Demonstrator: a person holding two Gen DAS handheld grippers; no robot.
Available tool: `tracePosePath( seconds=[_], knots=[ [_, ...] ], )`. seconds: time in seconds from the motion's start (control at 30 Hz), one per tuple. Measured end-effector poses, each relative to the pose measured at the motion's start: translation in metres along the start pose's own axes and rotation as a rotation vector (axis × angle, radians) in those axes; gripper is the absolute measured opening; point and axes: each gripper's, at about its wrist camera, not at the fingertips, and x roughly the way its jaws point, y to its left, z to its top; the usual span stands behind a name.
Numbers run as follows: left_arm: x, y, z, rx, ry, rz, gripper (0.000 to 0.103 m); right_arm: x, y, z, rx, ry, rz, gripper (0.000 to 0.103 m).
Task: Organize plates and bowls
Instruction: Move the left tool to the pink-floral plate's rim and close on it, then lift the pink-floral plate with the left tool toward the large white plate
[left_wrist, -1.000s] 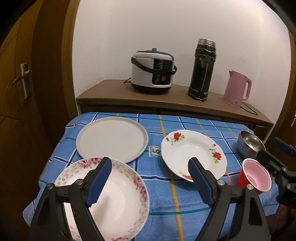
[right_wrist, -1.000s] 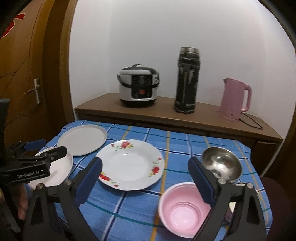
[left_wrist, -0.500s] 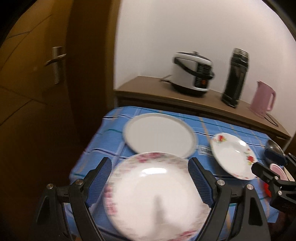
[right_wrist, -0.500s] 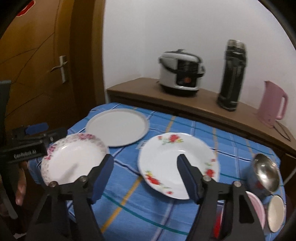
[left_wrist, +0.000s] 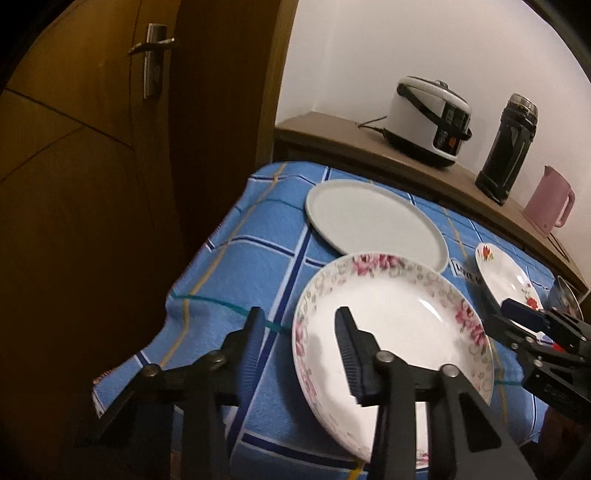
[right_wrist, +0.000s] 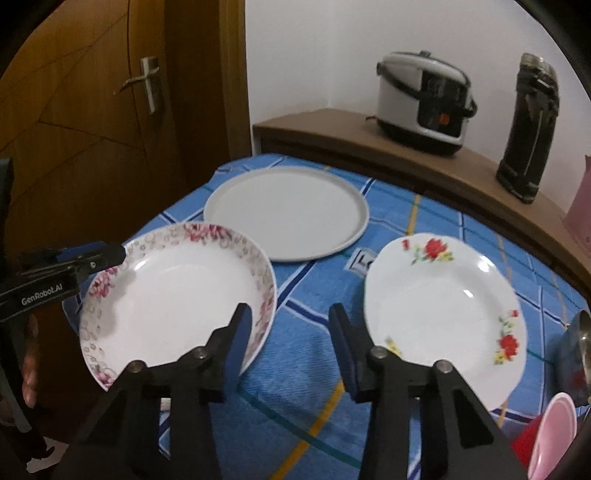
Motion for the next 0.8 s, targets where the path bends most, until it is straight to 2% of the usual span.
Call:
tracePosePath(
  seconds=[0.1, 0.27, 0.37, 0.63, 0.8],
  knots=[
    [0.002, -0.001, -0.003, 0.004, 0.005, -0.02, 0.036, 0.008, 0.0, -0.002, 0.002, 0.023, 0.011, 0.031],
    [0.003, -0.004, -0.006, 0.011, 0.006, -0.044, 0.035, 0.014, 0.005, -0.003, -0.001, 0.041, 0.033, 0.027],
    [0.005, -0.005, -0.012, 0.011, 0.01, -0.04, 0.033, 0.015, 0.009, -0.004, -0.011, 0.04, 0.048, 0.02],
    [0.011, -0.003, -0.021, -0.012, 0.02, -0.022, 0.019, 0.017, 0.017, -0.008, -0.035, 0.04, 0.064, 0.02],
    [0.01, -0.002, -0.022, -0.027, 0.007, -0.027, 0.018, 0.016, 0.016, -0.011, -0.031, 0.031, 0.065, 0.019]
  ],
)
